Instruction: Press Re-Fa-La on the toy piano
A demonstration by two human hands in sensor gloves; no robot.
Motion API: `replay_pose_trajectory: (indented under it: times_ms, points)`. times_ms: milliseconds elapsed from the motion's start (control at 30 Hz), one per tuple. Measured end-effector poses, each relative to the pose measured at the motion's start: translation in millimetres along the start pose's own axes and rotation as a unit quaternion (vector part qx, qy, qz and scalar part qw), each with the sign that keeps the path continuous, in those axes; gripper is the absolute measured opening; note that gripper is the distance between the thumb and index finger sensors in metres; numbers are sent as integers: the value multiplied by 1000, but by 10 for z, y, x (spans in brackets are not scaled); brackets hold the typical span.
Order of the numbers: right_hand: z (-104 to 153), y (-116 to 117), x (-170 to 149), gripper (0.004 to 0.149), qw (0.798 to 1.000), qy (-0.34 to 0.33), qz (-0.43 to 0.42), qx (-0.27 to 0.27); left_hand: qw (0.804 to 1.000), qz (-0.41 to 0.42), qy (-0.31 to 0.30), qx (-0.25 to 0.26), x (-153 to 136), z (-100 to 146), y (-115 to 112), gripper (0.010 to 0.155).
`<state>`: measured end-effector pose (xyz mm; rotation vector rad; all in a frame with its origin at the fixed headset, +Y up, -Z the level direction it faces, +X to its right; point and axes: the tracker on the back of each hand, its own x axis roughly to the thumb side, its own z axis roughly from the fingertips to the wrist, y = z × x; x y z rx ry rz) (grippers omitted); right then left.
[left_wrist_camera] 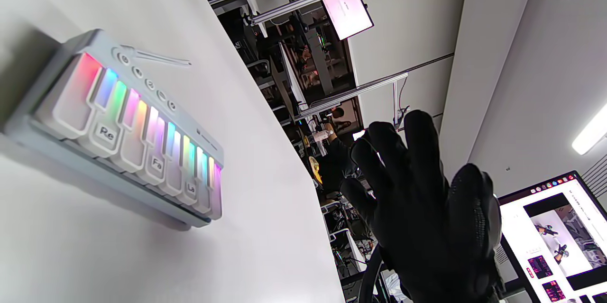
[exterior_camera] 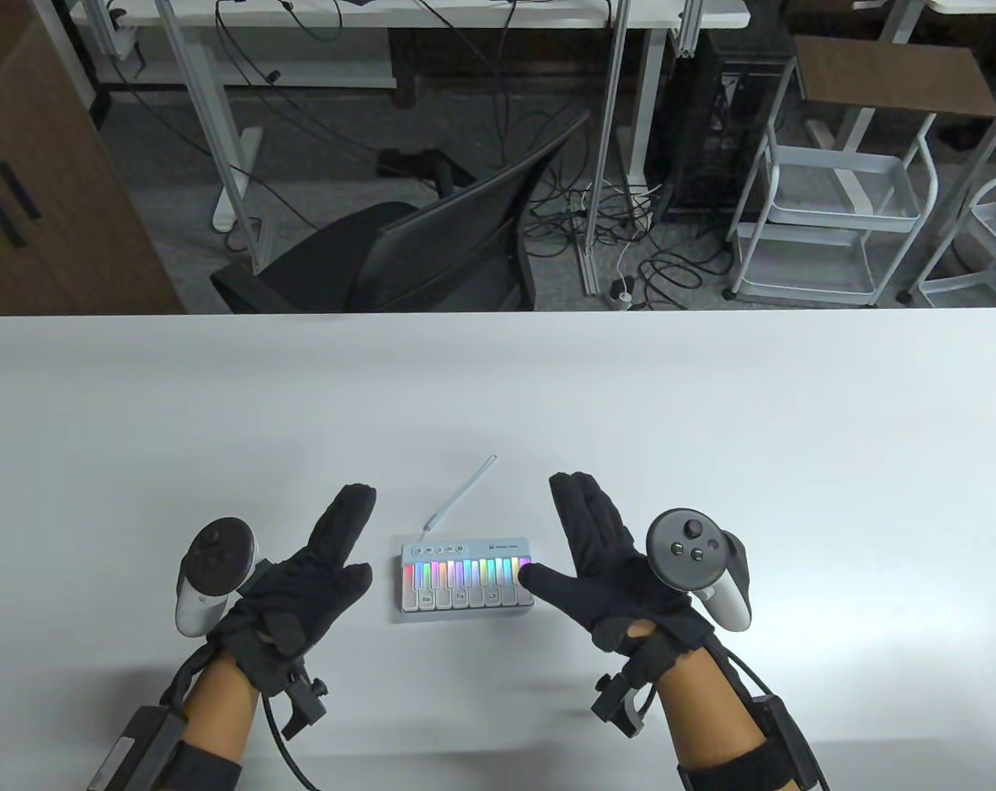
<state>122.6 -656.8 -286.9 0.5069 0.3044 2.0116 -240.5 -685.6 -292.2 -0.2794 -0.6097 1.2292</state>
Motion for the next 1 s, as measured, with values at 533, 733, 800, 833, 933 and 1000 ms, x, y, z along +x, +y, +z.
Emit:
replay_pose_trajectory:
  times_ms: [533, 733, 800, 833, 933, 1000]
  points:
    - [-6, 13, -5, 95, 1000, 1, -3, 5, 1000, 2, -1, 5, -9, 4, 13, 92]
    - [-10, 26, -16, 95, 1000, 4, -1, 8, 1000, 1, 2, 2, -14, 6, 8, 92]
    - [-12, 30, -23, 95, 1000, 6, -1, 9, 1000, 0, 0, 3, -7, 8, 12, 92]
    - [-12, 31, -25, 95, 1000, 6, -1, 10, 1000, 0, -2, 5, -4, 9, 15, 92]
    - [-10, 32, -26, 95, 1000, 8, 1, 9, 1000, 0, 1, 3, -8, 7, 9, 92]
    - [-16, 50, -27, 95, 1000, 10, 3, 12, 1000, -3, 1, 2, -6, 7, 8, 91]
